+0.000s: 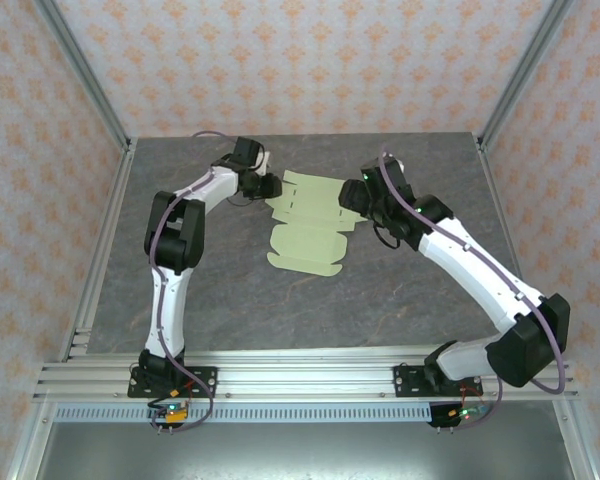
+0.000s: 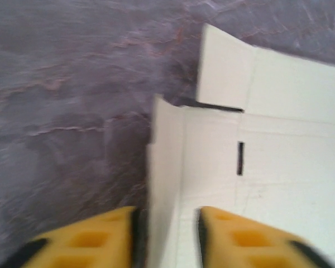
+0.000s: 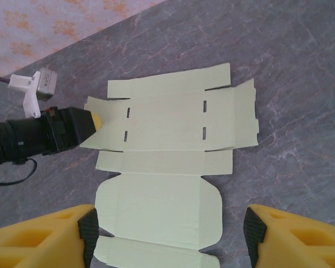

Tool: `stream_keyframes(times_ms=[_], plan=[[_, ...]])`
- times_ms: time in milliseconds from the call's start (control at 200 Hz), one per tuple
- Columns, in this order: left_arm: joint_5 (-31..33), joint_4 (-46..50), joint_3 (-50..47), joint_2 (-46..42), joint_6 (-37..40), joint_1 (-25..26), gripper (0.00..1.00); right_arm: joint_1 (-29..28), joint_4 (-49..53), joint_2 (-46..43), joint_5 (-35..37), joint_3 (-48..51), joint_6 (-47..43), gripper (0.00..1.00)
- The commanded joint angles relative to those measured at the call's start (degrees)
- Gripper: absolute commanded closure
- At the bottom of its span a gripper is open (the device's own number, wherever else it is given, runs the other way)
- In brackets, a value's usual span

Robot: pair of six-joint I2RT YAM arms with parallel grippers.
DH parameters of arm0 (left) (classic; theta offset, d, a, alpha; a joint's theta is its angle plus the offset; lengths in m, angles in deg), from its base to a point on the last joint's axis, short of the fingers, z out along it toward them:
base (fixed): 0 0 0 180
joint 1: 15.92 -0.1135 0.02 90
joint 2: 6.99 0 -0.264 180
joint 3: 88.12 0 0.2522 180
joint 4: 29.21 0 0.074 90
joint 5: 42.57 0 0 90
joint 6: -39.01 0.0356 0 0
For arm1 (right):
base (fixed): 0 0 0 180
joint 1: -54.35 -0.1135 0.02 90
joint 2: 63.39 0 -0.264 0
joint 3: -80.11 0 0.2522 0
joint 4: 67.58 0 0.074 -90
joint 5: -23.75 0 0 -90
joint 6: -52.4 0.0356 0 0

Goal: Fold the paper box

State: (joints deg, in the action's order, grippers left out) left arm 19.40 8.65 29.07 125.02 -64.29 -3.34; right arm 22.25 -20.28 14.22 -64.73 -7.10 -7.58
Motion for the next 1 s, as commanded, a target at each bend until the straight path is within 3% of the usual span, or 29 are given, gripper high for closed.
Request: stream_keyframes(times_ms=[0, 35, 130, 250, 380, 571, 826, 996], plan=[[-4.2, 3.7, 2.2, -0.6, 7.1, 1.6, 0.9, -0.2, -1.1, -0.9, 1.9, 1.6, 10.4, 0.31], [-4.5, 3.2, 1.5, -1.4, 7.8, 1.7, 1.0, -0.2, -0.9, -0.7, 2.5, 1.9, 14.1, 0.34], [-4.6, -1.7, -3.8, -5.2, 6.1, 2.3, 1.0, -0.2, 1.6, 0.8, 4.2, 0.6, 23.1, 0.33], [-1.8, -17.4, -18.9, -15.7, -0.2, 4.4, 1.0, -0.2, 3.1, 2.5, 4.0, -0.6, 35.3, 0.29], [4.5, -34.4, -33.9, -26.0, -6.9, 7.4, 1.0, -0.2, 1.1, 4.4, -0.5, -0.6, 49.2, 0.25], [10.5, -48.6, -47.0, -34.4, -8.6, 12.8, 1.0, 0.4, 0.1, 10.2, -5.7, -3.9, 61.3, 0.15], [13.0, -63.8, -57.2, -40.1, -5.2, 16.0, 1.0, 4.9, 6.2, 15.6, -7.0, -12.1, 60.6, 0.1], [10.9, -65.6, -57.5, -40.4, -4.5, 16.2, 1.0, 8.9, 2.0, 19.1, -18.2, -11.9, 63.3, 0.09]])
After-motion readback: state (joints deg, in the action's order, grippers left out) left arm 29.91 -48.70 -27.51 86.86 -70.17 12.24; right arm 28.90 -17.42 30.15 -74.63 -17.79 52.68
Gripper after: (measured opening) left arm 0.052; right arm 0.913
